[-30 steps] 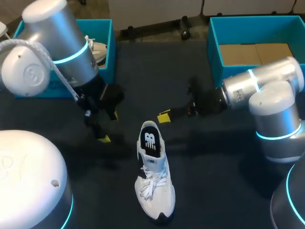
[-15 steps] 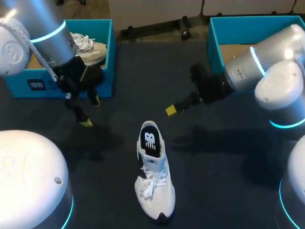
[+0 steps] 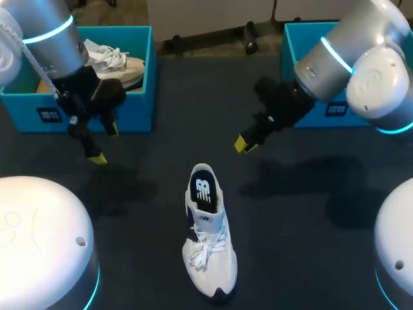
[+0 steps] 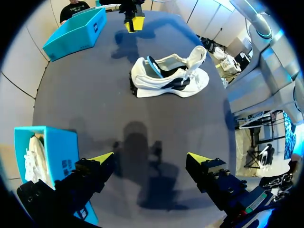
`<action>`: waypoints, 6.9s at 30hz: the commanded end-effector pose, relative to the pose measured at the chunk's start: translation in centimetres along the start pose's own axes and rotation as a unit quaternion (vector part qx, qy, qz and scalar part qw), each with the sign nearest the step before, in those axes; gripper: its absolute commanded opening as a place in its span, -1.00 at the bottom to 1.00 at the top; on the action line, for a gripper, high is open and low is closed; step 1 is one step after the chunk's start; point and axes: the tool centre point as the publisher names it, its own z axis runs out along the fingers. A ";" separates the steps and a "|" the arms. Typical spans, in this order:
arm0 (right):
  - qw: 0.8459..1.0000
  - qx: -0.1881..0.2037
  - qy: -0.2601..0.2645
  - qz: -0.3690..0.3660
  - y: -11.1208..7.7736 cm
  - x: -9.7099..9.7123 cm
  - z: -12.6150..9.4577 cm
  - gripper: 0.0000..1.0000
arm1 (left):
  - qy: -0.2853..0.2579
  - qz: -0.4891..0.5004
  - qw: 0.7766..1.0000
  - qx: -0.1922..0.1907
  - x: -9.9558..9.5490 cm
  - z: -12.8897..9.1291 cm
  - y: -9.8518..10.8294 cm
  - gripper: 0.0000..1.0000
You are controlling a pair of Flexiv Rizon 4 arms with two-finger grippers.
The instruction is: Take the shoe out of the shoebox, open the shoe tongue, remove and reinsert the insole, then place the shoe into the shoebox
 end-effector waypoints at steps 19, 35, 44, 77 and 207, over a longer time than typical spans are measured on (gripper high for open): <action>0.987 -0.002 -0.135 0.084 -1.6 2.0 -1.3 -1.00 | -0.007 0.045 0.998 -0.034 -0.9 -2.4 2.1 1.00; 0.964 -0.054 -0.229 0.123 -0.1 8.0 6.0 -1.00 | 0.004 0.279 0.959 -0.051 -5.5 -6.7 10.1 1.00; 0.957 -0.063 -0.235 0.155 -0.4 8.3 6.9 -1.00 | 0.004 0.279 0.959 -0.051 -5.5 -6.7 10.1 1.00; 0.911 -0.113 -0.351 0.183 -0.4 5.3 12.0 -1.00 | 0.000 0.287 0.956 -0.058 -5.5 -7.1 10.9 1.00; 0.933 -0.054 -0.298 0.193 -1.4 -0.4 15.6 -1.00 | 0.000 0.287 0.956 -0.058 -5.5 -7.1 10.9 1.00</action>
